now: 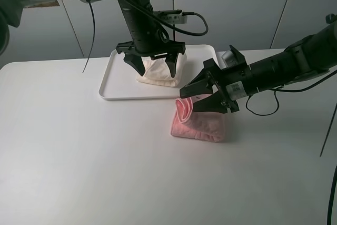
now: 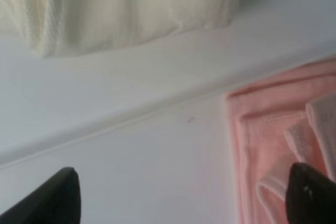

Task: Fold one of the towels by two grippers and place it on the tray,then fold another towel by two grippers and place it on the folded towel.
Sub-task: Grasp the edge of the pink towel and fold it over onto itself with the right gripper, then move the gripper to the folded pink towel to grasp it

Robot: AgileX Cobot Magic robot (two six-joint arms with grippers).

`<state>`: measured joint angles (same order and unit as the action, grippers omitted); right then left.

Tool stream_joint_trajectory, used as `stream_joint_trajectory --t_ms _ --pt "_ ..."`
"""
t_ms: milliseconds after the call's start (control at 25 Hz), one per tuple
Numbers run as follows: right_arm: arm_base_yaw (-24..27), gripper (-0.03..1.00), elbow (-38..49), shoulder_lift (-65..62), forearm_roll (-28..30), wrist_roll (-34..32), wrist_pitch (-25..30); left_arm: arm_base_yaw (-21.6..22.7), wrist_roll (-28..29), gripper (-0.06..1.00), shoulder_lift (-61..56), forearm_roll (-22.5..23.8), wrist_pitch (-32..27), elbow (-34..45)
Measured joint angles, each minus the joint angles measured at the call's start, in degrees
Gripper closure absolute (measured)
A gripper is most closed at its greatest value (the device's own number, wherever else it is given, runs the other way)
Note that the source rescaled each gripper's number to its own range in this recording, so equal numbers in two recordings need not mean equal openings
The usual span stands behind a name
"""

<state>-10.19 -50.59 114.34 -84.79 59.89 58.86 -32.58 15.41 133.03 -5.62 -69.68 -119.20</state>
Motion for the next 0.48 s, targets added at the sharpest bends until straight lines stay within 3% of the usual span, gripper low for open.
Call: stream_joint_trajectory --t_ms 320,480 --pt "0.0 0.26 0.0 -2.17 5.41 -1.21 -5.78 0.0 -2.77 -0.05 -0.77 -1.17 0.0 0.0" --pt "0.0 0.26 0.0 -6.16 11.64 -5.91 -11.76 0.0 -3.49 -0.05 -0.77 -1.17 0.0 0.0"
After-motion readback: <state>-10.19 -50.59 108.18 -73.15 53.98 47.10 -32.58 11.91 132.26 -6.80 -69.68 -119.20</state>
